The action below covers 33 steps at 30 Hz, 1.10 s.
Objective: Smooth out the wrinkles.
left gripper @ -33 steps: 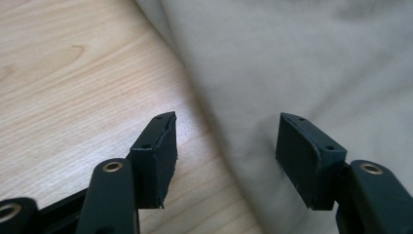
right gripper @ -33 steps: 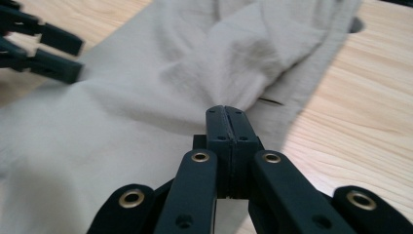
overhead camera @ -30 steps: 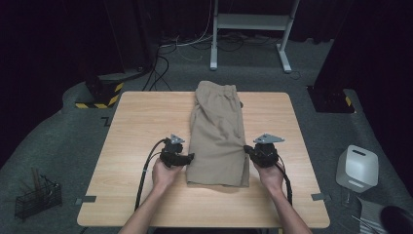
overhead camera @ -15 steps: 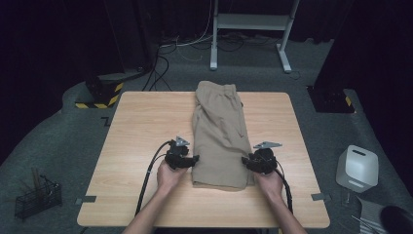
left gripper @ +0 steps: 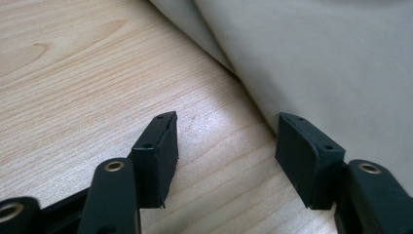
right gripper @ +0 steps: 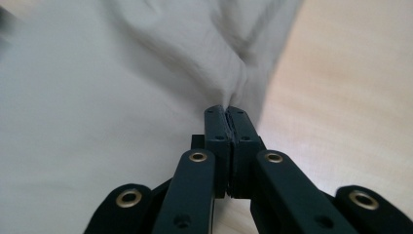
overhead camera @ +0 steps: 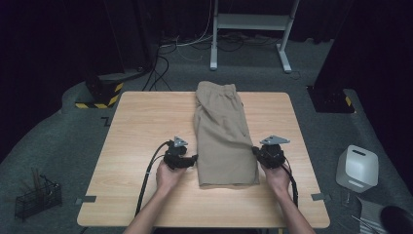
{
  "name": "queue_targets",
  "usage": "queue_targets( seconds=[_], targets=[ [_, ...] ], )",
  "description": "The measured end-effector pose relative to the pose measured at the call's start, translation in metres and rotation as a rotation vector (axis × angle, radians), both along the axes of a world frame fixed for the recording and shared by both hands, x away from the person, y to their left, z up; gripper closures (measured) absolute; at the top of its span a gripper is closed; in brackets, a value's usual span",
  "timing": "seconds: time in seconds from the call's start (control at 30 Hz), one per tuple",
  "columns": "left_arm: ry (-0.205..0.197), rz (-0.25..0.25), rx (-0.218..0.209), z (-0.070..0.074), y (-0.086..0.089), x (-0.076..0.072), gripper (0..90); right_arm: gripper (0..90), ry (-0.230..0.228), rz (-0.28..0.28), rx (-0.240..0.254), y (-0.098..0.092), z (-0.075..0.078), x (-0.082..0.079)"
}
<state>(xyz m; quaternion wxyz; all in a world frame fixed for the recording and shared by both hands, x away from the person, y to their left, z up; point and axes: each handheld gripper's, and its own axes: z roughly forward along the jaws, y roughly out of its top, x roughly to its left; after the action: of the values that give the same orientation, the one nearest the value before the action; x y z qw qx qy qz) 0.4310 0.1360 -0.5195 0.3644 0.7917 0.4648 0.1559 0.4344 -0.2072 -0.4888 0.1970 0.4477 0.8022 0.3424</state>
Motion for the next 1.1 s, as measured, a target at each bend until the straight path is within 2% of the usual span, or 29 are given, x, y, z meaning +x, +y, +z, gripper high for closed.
queue_targets(
  seconds=[0.03, 0.07, 0.1, 0.17, 0.2, 0.27, 0.33, 0.37, 0.47, 0.5, 0.53, 0.57, 0.63, 0.73, 0.8, 0.83, 0.9, 0.93, 0.97, 1.03, 1.07, 1.1],
  targets=[
    [0.000, 0.000, 0.000, 0.000, 0.000, 0.000, 40.6, 88.4, 0.000, 0.000, 0.000, 0.000, 0.000, 0.000],
    [-0.005, -0.001, 0.007, 0.000, -0.001, -0.001, 40.6, 88.0, 0.027, -0.006, -0.010, -0.002, -0.009, 0.004],
    [-0.009, 0.002, 0.007, -0.001, -0.002, -0.001, 39.8, 83.8, 0.047, -0.022, -0.002, -0.004, -0.019, 0.005],
    [0.001, 0.000, -0.002, 0.000, -0.003, -0.002, 39.0, 75.1, 0.037, -0.034, 0.020, -0.007, -0.019, 0.001],
    [0.001, 0.000, -0.002, 0.000, -0.003, -0.002, 39.0, 75.1, 0.037, -0.034, 0.020, -0.007, -0.019, 0.001],
    [0.015, -0.009, -0.010, 0.001, -0.007, -0.002, 38.9, 66.3, 0.040, -0.036, 0.053, -0.009, -0.015, -0.007],
    [0.014, -0.013, -0.009, 0.001, -0.008, -0.003, 38.8, 64.4, 0.041, -0.028, 0.057, -0.009, -0.014, -0.009],
    [0.006, -0.015, 0.000, 0.001, -0.012, -0.003, 38.9, 62.0, 0.051, -0.017, 0.046, -0.007, -0.014, -0.015],
    [0.000, -0.017, 0.013, 0.001, -0.017, -0.002, 38.9, 62.4, 0.059, -0.014, 0.026, -0.004, -0.018, -0.019],
    [-0.001, -0.019, 0.028, 0.001, -0.022, -0.001, 38.7, 69.9, 0.073, -0.008, 0.014, -0.003, -0.025, -0.017],
    [-0.001, -0.019, 0.028, 0.001, -0.022, -0.001, 38.6, 69.9, 0.073, -0.008, 0.014, -0.003, -0.025, -0.017],
    [-0.009, -0.019, 0.060, 0.001, -0.026, -0.001, 38.6, 84.8, 0.053, -0.009, 0.011, -0.003, -0.025, -0.017],
    [-0.016, -0.022, 0.098, 0.002, -0.030, -0.002, 38.5, 89.6, 0.030, -0.004, -0.010, -0.004, -0.022, -0.017],
    [-0.015, -0.024, 0.095, 0.001, -0.029, -0.001, 37.2, 90.0, -0.005, -0.022, -0.010, -0.011, -0.014, -0.018],
    [-0.016, -0.023, 0.095, 0.001, -0.029, -0.001, 37.2, 90.0, -0.011, -0.037, -0.004, -0.015, -0.012, -0.017],
    [-0.016, -0.022, 0.094, 0.001, -0.029, -0.001, 37.2, 89.8, -0.006, -0.060, 0.001, -0.022, -0.011, -0.014],
    [-0.016, -0.022, 0.093, 0.001, -0.029, -0.001, 37.2, 88.5, 0.035, -0.062, -0.002, -0.024, -0.018, -0.010],
    [-0.016, -0.019, 0.092, 0.001, -0.029, -0.002, 37.2, 86.8, 0.049, -0.060, -0.018, -0.023, -0.022, -0.008],
    [-0.016, -0.018, 0.091, 0.001, -0.029, -0.002, 37.2, 85.6, 0.037, -0.059, -0.027, -0.022, -0.025, -0.009],
    [-0.019, -0.016, 0.091, 0.001, -0.029, -0.002, 37.2, 82.5, 0.034, -0.063, -0.026, -0.022, -0.026, -0.009],
    [-0.022, -0.012, 0.089, 0.001, -0.029, -0.003, 37.2, 71.8, 0.030, -0.077, -0.007, -0.023, -0.026, -0.009],
    [-0.021, -0.010, 0.089, 0.001, -0.029, -0.004, 37.3, 68.3, 0.027, -0.078, 0.000, -0.024, -0.025, -0.010]
  ],
)
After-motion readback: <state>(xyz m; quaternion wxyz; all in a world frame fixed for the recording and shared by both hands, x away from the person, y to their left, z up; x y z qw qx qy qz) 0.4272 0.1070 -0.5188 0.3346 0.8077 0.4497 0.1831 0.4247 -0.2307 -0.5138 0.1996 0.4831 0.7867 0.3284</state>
